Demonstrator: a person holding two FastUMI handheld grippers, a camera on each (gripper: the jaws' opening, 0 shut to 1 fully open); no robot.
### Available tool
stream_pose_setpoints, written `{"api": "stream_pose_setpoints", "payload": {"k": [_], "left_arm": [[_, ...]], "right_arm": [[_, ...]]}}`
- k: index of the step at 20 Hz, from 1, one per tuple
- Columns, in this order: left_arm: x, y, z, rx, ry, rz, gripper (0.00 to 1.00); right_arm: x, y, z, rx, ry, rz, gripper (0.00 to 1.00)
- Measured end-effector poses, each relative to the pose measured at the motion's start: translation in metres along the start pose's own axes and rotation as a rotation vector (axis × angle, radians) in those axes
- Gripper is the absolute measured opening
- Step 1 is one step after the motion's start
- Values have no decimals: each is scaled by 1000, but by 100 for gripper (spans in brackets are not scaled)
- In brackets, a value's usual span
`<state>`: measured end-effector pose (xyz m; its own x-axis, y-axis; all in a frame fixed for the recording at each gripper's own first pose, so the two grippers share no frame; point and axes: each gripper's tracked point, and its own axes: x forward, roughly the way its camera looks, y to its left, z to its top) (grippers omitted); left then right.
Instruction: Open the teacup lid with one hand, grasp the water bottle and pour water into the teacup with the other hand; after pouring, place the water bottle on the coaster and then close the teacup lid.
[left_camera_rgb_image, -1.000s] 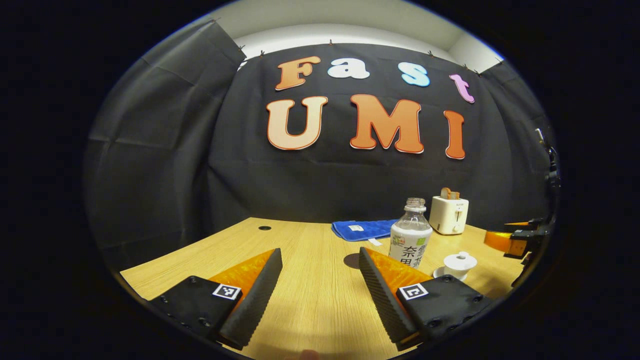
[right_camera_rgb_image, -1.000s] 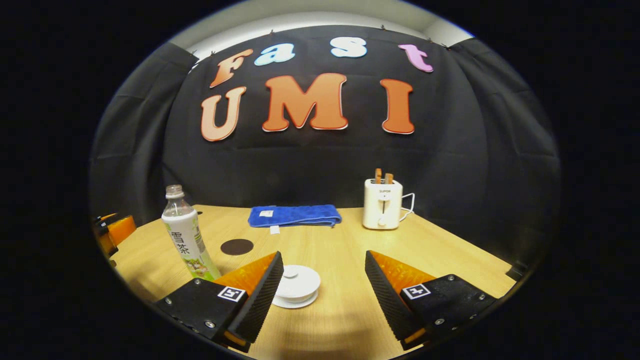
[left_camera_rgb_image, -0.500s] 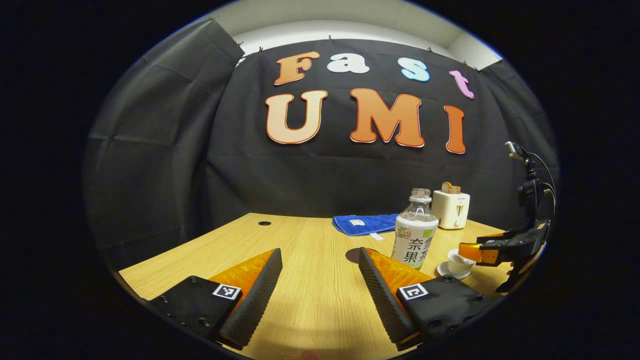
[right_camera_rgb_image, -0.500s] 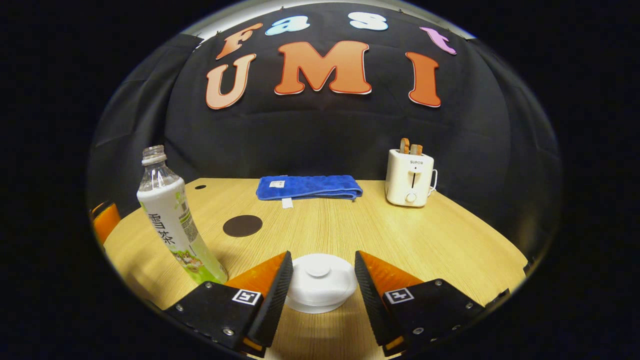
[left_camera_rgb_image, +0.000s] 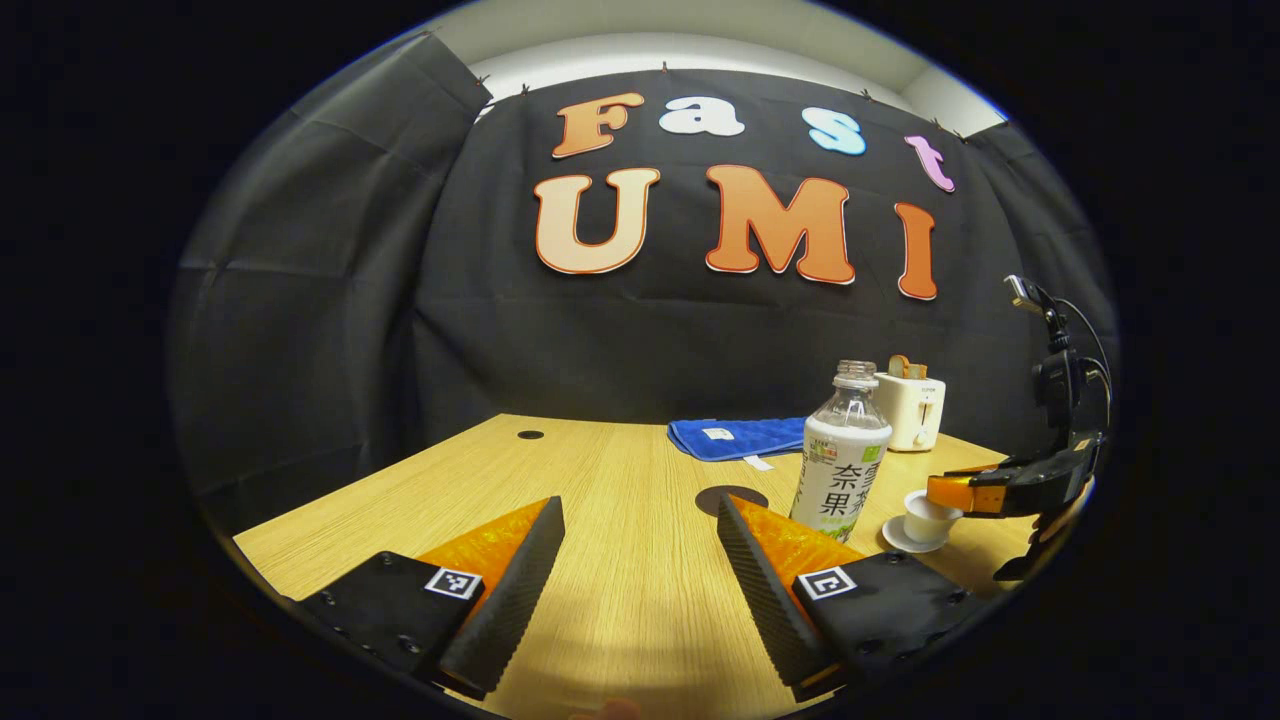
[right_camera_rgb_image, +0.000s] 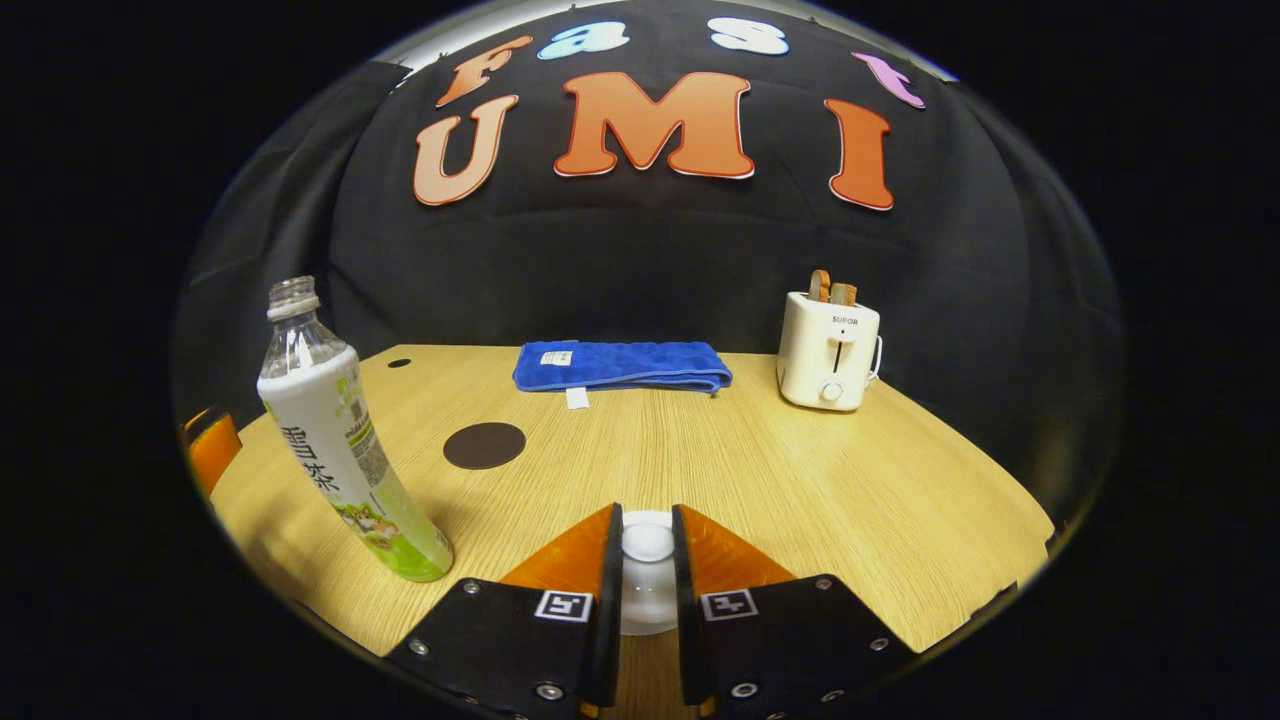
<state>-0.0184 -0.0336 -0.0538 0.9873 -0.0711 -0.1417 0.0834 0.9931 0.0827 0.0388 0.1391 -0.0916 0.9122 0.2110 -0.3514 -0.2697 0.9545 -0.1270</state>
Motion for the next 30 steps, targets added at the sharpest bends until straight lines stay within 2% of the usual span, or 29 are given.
{"api": "stream_pose_setpoints", "payload": {"k": [3,10,16,22,30], "left_arm": [[-2,-4,0,-1,2,-9,99],[-9,-31,4,7,-14,-66,99],[-5,-80,-6,15,7,-168,99],[10,-124,-26,53,52,-240,99],[45,-132,-45,62,116,-205,99]], "right_arm": [[-4,-1,4,17,-5,-2,19],[-41,-40,32,6,-85,-67,18],[-69,-105,-7,34,-31,-201,19],[-81,-150,-37,69,23,-285,19],[-84,-170,-56,100,65,-317,19]]}}
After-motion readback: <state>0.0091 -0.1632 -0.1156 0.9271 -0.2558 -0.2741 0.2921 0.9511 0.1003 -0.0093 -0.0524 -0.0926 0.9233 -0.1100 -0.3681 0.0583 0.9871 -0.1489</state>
